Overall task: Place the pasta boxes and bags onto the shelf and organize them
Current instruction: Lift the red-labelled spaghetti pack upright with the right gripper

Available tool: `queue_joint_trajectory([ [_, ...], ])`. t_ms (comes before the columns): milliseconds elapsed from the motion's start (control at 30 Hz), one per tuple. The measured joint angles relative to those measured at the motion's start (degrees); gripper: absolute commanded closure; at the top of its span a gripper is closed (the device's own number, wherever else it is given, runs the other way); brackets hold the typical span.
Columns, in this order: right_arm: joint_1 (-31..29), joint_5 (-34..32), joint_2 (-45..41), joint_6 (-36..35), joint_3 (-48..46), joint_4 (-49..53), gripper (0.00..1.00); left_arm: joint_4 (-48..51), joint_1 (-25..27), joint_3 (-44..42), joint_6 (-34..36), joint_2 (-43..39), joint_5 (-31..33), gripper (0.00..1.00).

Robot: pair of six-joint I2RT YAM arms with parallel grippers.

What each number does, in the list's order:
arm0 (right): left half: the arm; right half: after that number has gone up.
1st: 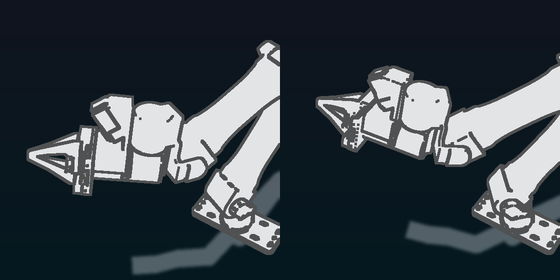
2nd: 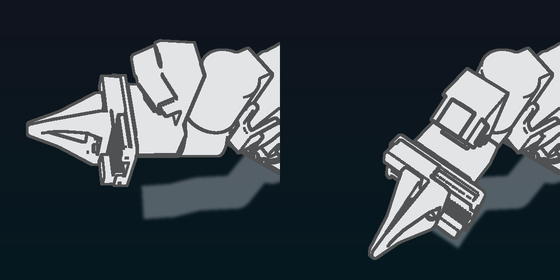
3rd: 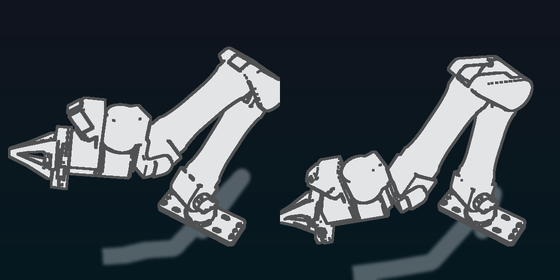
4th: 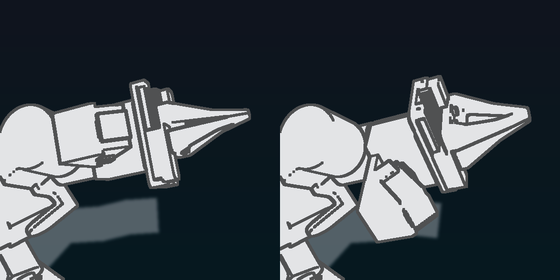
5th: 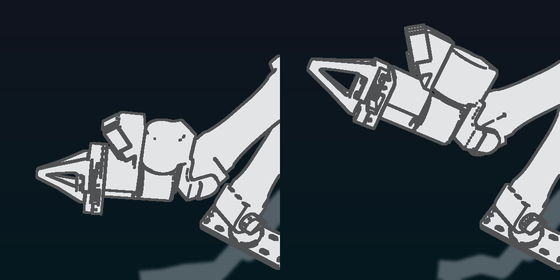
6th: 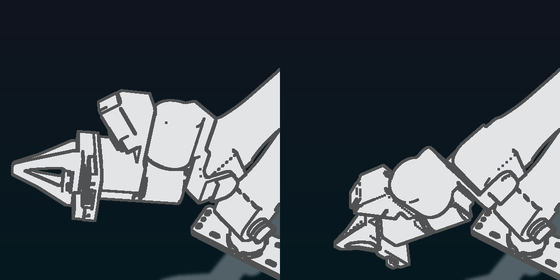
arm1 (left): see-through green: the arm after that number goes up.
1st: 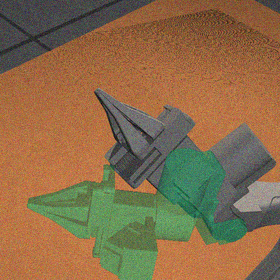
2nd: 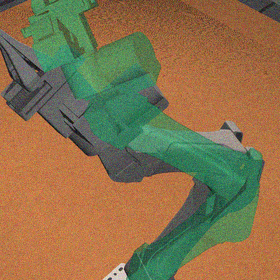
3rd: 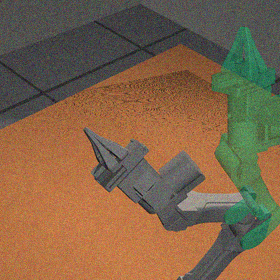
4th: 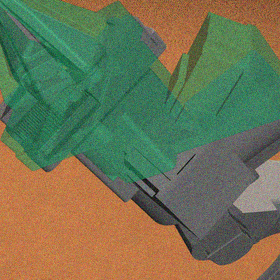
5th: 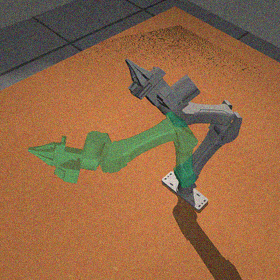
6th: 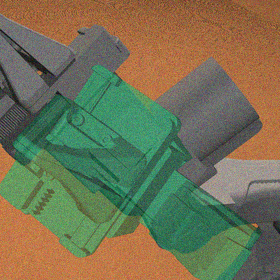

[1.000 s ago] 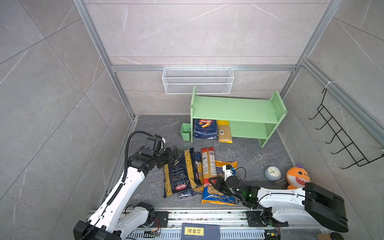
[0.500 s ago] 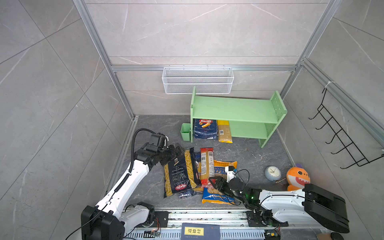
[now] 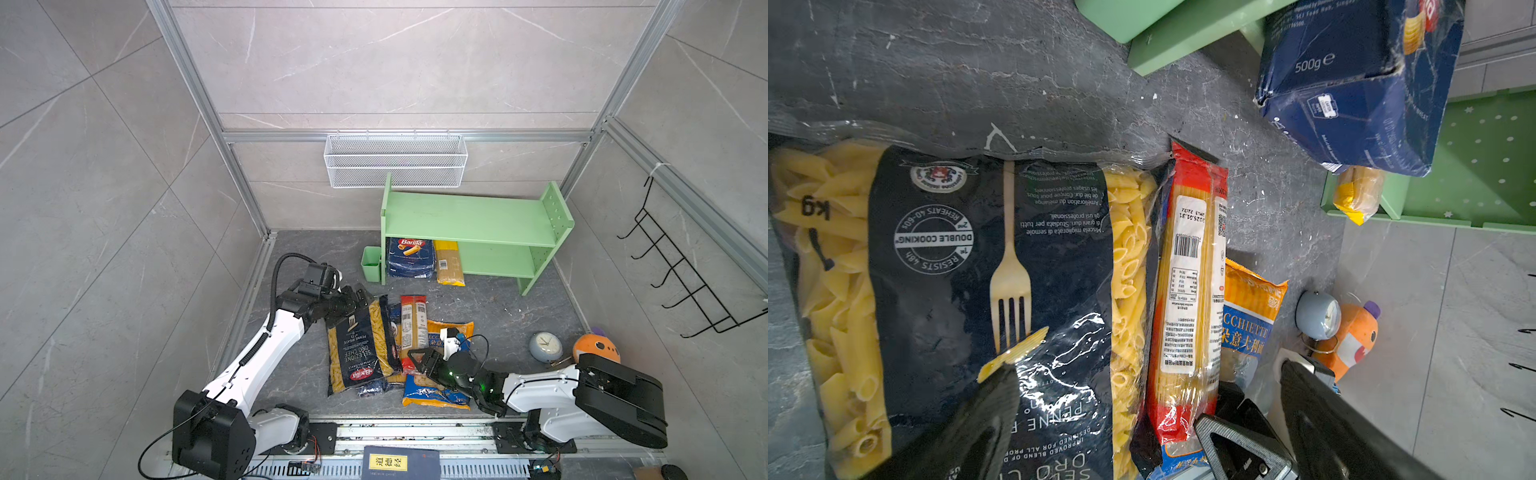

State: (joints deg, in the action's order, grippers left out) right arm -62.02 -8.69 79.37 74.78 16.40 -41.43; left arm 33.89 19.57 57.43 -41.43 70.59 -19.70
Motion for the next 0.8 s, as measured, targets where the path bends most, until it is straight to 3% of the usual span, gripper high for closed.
queue_joint_trajectory([
  [133, 0.0, 0.7, 1.7, 0.0, 1.6, 0.7, 0.38, -0.7, 0.0, 0.0, 0.3, 0.5, -0.5, 0.00],
  [300, 0.1, 0.3, 8.2, 2.2, 0.7, -10.1, 0.42, -0.7, 0.0, 0.2, 1.0, 0.9, -1.2, 0.00],
  [433, 0.0, -0.1, 13.5, 4.6, -1.6, -20.2, 0.62, -0.5, 0.0, 0.9, 1.4, 0.9, -1.5, 0.00],
  [567, 0.1, -0.1, 17.2, 5.4, -2.5, -26.0, 0.72, 0.2, 0.0, 1.2, 1.8, 0.9, -1.5, 0.00],
  [700, 0.2, 0.0, 17.0, 6.2, -3.0, -26.3, 0.80, 0.5, 0.0, 1.5, 1.9, 0.9, -1.5, 0.00],
  [800, 0.3, 0.6, 12.8, 6.1, -3.1, -20.6, 0.83, 0.5, 0.0, 1.5, 1.9, 0.9, -1.5, 0.00],
])
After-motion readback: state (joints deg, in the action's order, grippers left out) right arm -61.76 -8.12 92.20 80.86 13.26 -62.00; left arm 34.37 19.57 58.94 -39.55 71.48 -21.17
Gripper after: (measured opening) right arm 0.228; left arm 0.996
